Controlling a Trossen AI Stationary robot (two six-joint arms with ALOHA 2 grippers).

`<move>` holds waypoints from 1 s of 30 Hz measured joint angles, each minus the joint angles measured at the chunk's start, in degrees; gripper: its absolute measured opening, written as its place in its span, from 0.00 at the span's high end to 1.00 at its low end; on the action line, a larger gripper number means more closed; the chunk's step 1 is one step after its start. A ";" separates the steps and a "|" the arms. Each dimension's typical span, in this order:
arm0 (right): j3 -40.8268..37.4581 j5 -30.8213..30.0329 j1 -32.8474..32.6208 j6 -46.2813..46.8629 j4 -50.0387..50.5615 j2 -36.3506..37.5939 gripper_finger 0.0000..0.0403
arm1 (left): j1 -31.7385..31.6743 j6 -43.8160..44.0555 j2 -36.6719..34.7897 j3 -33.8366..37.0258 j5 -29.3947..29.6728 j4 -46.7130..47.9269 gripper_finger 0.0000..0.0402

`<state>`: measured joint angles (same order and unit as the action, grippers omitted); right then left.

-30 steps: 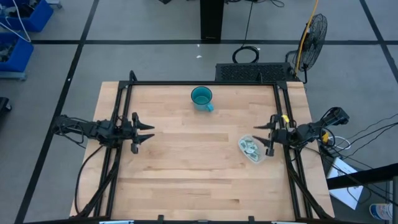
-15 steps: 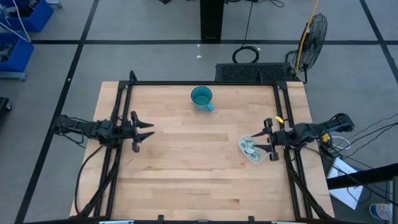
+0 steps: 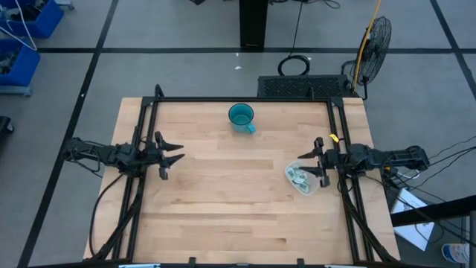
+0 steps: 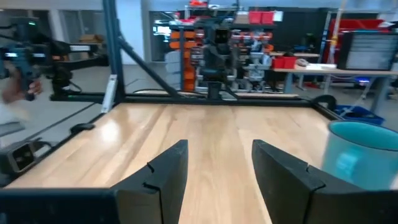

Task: Pick and place Stevia / Truvia into bins
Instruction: Return to Home Position

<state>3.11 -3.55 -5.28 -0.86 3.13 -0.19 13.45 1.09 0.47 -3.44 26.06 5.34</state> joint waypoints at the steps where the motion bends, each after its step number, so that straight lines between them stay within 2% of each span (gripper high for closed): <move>1: 0.00 -0.05 0.57 -0.07 0.15 0.00 0.57 | 0.02 0.81 0.00 0.00 -0.05 0.00 0.59; 13: 0.00 -0.44 2.21 -1.62 -0.10 -0.96 0.57 | 0.00 2.22 0.00 0.00 -0.50 -0.02 0.59; 22: 0.00 -1.30 2.21 -1.75 -13.46 -1.52 0.57 | 0.00 2.20 0.00 0.00 -0.52 -0.02 0.59; 30: 0.00 -1.08 2.19 -1.75 -15.94 -1.55 0.57 | 0.00 2.20 0.00 0.00 -0.52 -0.03 0.59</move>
<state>3.11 -4.63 -3.09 -2.61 -12.81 -1.74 13.45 3.29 0.47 -3.44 25.54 5.32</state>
